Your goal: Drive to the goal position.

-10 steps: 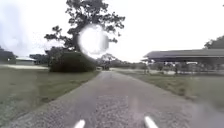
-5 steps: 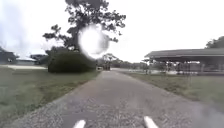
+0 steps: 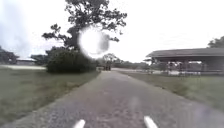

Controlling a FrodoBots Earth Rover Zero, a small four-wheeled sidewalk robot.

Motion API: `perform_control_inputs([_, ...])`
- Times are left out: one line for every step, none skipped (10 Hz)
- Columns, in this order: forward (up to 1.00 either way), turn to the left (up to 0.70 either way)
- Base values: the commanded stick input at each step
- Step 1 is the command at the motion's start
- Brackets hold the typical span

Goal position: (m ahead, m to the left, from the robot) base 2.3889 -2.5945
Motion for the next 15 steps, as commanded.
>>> perform_control_inputs([0.70,0.00])
perform_control_inputs([0.70,0.00])
perform_control_inputs([0.70,0.00])
perform_control_inputs([0.70,0.00])
perform_control_inputs([0.70,0.00])
perform_control_inputs([0.70,0.00])
perform_control_inputs([0.70,0.00])
perform_control_inputs([0.70,0.00])
perform_control_inputs([0.70,0.00])
perform_control_inputs([0.70,0.00])
perform_control_inputs([0.70,0.00])
perform_control_inputs([0.70,0.00])
perform_control_inputs([0.70,-0.12])
perform_control_inputs([0.70,-0.32])
perform_control_inputs([0.70,-0.14])
